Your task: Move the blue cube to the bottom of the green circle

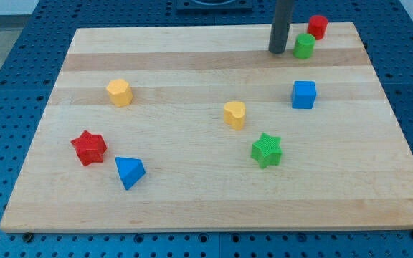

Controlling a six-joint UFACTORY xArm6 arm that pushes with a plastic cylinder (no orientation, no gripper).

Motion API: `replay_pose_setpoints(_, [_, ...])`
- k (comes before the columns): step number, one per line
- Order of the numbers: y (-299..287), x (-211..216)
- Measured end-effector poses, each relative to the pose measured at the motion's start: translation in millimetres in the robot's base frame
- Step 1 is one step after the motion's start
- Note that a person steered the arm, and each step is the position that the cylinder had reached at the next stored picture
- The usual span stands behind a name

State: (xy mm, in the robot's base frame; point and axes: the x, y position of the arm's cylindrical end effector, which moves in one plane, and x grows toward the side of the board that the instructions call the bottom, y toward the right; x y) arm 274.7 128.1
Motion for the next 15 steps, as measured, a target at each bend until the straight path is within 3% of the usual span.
replay_pose_setpoints(3, [49.5,-2.3])
replay_pose_setpoints(5, [45.5,79.0])
replay_pose_setpoints(6, [-27.1,73.7])
replay_pose_setpoints(7, [-64.7,127.1])
replay_pose_setpoints(8, [-25.7,145.2])
replay_pose_setpoints(10, [58.4,79.6])
replay_pose_setpoints(11, [53.1,85.6])
replay_pose_setpoints(12, [42.8,159.3])
replay_pose_setpoints(13, [73.1,192.3])
replay_pose_setpoints(15, [77.8,120.6])
